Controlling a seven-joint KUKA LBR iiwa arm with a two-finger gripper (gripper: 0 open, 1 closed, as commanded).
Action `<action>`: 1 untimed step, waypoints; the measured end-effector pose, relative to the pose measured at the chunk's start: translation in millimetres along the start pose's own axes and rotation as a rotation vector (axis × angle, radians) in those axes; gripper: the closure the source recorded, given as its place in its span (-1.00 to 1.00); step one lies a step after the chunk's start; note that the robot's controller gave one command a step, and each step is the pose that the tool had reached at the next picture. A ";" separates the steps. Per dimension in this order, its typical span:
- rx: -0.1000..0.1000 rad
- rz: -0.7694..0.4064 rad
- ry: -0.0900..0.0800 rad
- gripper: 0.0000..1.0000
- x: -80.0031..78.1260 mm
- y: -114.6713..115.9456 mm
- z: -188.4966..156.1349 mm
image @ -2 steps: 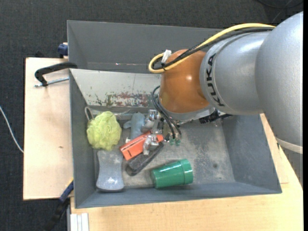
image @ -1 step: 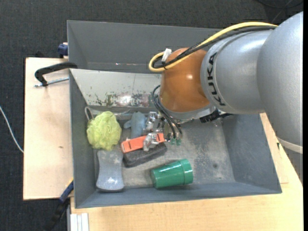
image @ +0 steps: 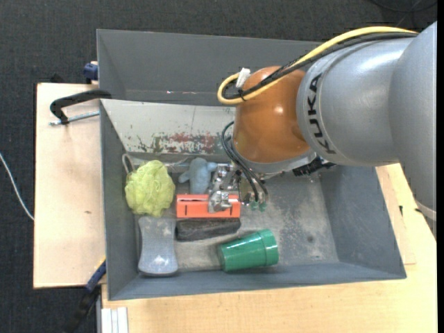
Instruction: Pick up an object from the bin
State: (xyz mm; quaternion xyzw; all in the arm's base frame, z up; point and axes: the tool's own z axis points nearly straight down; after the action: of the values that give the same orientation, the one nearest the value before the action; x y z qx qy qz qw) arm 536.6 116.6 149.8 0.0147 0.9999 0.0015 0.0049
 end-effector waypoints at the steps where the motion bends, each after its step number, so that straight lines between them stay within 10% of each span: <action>1: 0.003 -0.144 0.010 1.00 -11.2 9.6 33.6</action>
Offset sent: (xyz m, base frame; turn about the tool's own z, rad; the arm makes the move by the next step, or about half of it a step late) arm -0.0142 -0.0140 0.2159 -0.1026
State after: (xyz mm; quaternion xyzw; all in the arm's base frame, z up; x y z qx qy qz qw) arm 548.3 126.0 116.4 -0.0574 0.9984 -0.0002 0.0000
